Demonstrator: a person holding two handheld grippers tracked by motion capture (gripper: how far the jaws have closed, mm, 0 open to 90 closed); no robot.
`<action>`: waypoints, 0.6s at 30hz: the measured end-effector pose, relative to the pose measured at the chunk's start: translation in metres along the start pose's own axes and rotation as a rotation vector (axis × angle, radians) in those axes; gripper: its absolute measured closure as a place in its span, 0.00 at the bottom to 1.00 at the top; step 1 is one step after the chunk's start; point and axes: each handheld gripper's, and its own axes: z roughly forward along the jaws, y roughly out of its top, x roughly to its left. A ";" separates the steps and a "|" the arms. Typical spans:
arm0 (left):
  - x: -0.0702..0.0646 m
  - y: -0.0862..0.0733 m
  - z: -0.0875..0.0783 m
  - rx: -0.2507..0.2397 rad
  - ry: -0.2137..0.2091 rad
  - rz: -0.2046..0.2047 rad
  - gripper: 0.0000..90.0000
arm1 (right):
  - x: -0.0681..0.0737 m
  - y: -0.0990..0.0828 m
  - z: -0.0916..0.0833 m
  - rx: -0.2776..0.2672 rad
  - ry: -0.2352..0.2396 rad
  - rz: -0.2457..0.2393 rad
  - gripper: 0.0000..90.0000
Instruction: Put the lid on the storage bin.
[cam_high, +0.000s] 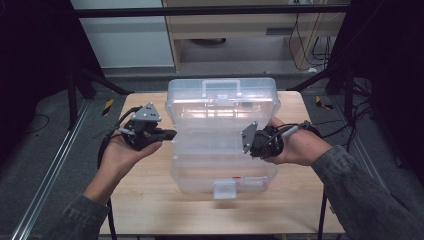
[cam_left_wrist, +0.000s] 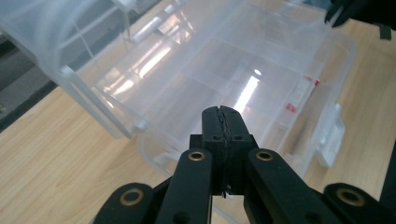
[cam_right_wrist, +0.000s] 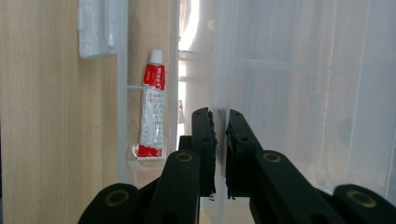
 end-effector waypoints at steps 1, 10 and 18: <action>0.003 0.002 0.000 -0.006 0.005 -0.009 0.99 | 0.000 0.000 0.000 0.001 0.001 -0.001 0.93; 0.028 0.021 0.004 -0.037 0.023 -0.083 1.00 | 0.004 -0.001 0.001 -0.005 0.004 -0.001 0.93; 0.030 0.026 0.009 -0.013 0.051 -0.077 1.00 | 0.005 -0.002 0.001 -0.005 0.000 -0.002 0.93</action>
